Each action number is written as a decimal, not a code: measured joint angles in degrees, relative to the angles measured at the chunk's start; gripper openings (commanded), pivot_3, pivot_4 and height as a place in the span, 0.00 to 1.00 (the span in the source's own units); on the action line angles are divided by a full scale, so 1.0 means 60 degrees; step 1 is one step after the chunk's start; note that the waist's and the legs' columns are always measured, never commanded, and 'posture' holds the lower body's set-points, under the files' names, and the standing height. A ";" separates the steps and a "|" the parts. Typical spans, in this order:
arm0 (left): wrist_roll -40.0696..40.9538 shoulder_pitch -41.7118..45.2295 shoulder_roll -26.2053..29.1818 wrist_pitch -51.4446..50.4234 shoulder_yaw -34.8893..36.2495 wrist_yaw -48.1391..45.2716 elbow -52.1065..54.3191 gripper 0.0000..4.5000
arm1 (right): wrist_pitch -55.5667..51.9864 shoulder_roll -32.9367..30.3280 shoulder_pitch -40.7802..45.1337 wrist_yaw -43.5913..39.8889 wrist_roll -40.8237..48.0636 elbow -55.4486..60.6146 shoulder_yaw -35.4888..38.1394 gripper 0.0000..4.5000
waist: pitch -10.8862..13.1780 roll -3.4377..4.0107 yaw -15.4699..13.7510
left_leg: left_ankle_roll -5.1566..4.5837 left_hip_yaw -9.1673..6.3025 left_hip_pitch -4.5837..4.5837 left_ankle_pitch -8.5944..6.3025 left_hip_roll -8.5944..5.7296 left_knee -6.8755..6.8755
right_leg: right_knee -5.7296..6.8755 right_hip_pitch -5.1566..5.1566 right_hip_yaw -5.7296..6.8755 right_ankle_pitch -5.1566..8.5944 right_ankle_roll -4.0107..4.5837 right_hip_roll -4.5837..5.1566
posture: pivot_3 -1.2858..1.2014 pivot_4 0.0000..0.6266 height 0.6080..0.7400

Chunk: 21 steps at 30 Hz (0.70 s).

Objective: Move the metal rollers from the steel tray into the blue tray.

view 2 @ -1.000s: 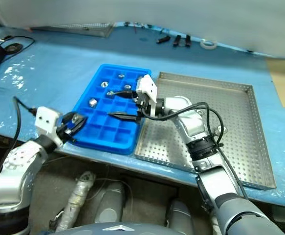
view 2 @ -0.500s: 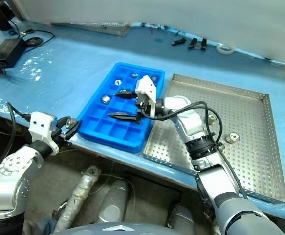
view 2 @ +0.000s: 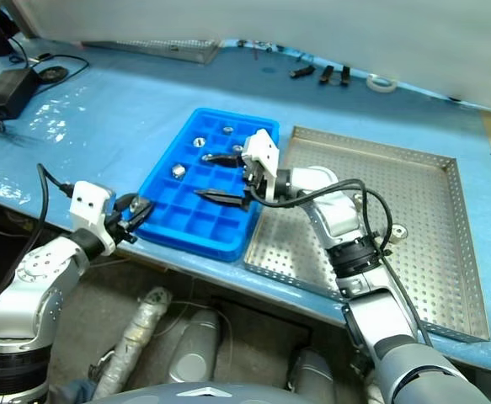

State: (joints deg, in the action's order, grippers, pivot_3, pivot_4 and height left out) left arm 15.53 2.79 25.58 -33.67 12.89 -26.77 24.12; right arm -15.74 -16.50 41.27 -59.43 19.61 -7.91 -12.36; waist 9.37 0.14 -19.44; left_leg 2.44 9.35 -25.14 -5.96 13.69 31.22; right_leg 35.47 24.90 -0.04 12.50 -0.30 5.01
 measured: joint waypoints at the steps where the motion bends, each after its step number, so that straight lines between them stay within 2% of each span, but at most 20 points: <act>1: 0.0000 -0.0021 0.0037 0.0008 0.0000 -0.0019 -0.0037 0.42 | -0.0009 -0.0010 -0.0012 0.0023 0.0000 0.0032 0.0009 0.89 | 0.0000 0.0000 -0.0001 | 0.0000 0.0000 0.0000 0.0000 0.0000 0.0001 | 0.0003 0.0000 0.0000 0.0000 0.0000 0.0000 | 0.70 0.24 1.00; 9: 0.0196 -0.0105 0.0131 0.0031 -0.0033 -0.0196 -0.0187 0.99 | -0.0064 -0.0029 -0.0125 0.0138 -0.0023 0.0175 0.0026 0.89 | 0.0000 0.0000 -0.0012 | 0.0000 -0.0004 0.0004 0.0000 -0.0001 0.0011 | 0.0026 -0.0001 -0.0001 0.0000 0.0001 0.0002 | 0.70 0.24 1.00; 15: 0.0201 0.0168 0.0167 0.0062 -0.0184 -0.0193 -0.0188 0.99 | -0.0120 -0.0060 -0.0261 0.0212 -0.0027 0.0324 0.0043 0.89 | 0.0000 0.0000 0.0000 | 0.0002 -0.0007 0.0005 0.0001 -0.0001 0.0014 | 0.0033 -0.0001 0.0001 0.0000 0.0001 0.0002 | 0.68 0.24 1.00; 21: 0.0626 0.1487 0.0144 0.0273 -0.0767 -0.0780 -0.0352 0.99 | -0.0366 -0.0411 -0.0319 0.0582 -0.0021 0.0635 0.0405 0.89 | -0.0001 0.0002 0.0066 | 0.0015 -0.0008 0.0005 0.0010 -0.0005 0.0029 | 0.0046 -0.0008 0.0001 -0.0002 0.0001 0.0005 | 0.63 0.24 1.00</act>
State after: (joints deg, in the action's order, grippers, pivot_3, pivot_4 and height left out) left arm 19.29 11.71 26.44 -32.04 8.29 -31.45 22.00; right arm -17.94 -18.96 39.36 -55.93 19.48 -4.10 -9.93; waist 9.37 0.15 -19.04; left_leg 2.53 9.30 -25.11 -5.90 13.66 31.39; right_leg 35.75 24.85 -0.03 12.49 -0.29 5.04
